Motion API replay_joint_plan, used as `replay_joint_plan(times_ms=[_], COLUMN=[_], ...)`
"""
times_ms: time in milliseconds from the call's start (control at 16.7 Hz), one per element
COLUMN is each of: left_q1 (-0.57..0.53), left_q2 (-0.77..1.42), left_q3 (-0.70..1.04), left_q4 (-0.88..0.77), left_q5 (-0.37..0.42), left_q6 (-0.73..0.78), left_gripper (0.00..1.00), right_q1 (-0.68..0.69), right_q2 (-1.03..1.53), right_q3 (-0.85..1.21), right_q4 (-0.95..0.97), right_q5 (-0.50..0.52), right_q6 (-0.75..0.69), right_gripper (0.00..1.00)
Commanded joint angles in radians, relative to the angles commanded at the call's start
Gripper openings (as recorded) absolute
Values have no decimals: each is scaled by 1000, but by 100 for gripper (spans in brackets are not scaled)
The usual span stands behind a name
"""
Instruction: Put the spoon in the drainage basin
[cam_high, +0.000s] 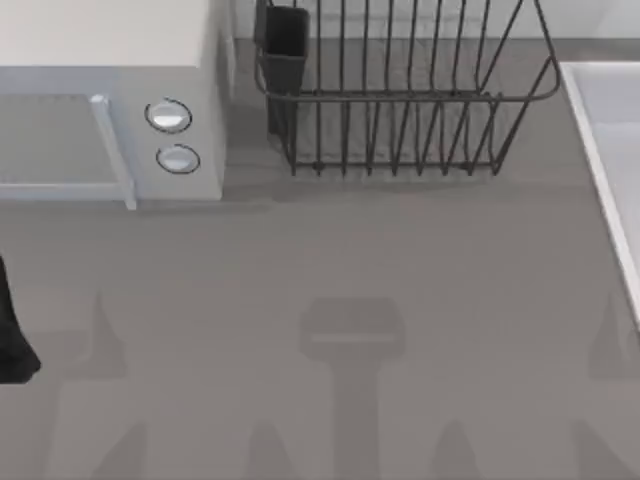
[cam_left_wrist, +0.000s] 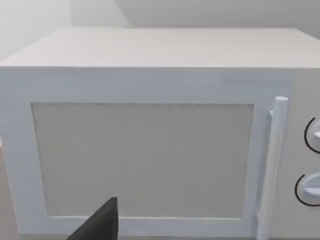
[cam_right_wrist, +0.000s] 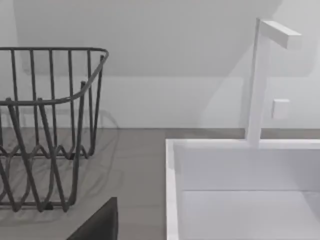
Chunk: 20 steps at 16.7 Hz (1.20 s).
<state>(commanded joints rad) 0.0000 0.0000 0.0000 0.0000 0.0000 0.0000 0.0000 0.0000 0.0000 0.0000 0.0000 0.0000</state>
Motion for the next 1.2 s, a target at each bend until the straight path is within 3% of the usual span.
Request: replay_joint_plan(times_ms=[240,480,660,1200], left_q1=[0,0,0,0], left_q2=[0,0,0,0], left_q3=[0,0,0,0], left_q4=[0,0,0,0], left_q5=[0,0,0,0], left_q6=[0,0,0,0], left_gripper=[100,100,100,100], right_q1=[-14,-85,-162,-430], right_q2=[29,197,395,1099], right_q3=[22,141,269,690], right_q4=[-21,-136,-272,-761], right_q5=[1,2,0,0], right_q6=[-30,-218,-468,-1423], right_gripper=[100,100,100,100])
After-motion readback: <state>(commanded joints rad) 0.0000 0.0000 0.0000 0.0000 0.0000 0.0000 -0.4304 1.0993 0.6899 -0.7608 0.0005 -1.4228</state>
